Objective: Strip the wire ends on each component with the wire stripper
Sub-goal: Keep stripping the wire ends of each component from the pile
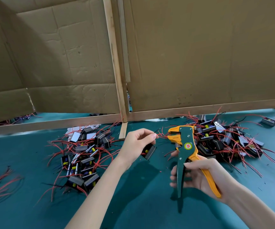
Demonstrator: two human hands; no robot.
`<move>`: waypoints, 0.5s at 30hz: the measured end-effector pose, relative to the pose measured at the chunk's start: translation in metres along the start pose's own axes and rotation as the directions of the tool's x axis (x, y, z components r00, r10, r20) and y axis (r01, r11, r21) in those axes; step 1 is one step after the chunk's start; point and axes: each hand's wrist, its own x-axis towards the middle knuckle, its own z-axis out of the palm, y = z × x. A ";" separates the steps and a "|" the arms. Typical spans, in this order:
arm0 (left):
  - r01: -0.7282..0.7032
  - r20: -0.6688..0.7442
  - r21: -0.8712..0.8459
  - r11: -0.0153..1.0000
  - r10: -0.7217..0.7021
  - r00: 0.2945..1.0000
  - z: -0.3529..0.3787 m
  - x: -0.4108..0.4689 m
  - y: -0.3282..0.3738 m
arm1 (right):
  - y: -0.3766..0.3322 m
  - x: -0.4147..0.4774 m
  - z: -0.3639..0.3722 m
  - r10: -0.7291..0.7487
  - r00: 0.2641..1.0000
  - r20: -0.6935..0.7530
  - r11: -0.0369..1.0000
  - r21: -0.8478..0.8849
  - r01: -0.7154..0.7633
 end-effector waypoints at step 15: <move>0.007 0.056 -0.048 0.999 -0.004 0.998 0.007 -0.004 0.019 | 0.000 -0.008 0.010 -0.073 0.996 0.060 0.990 -0.120 0.080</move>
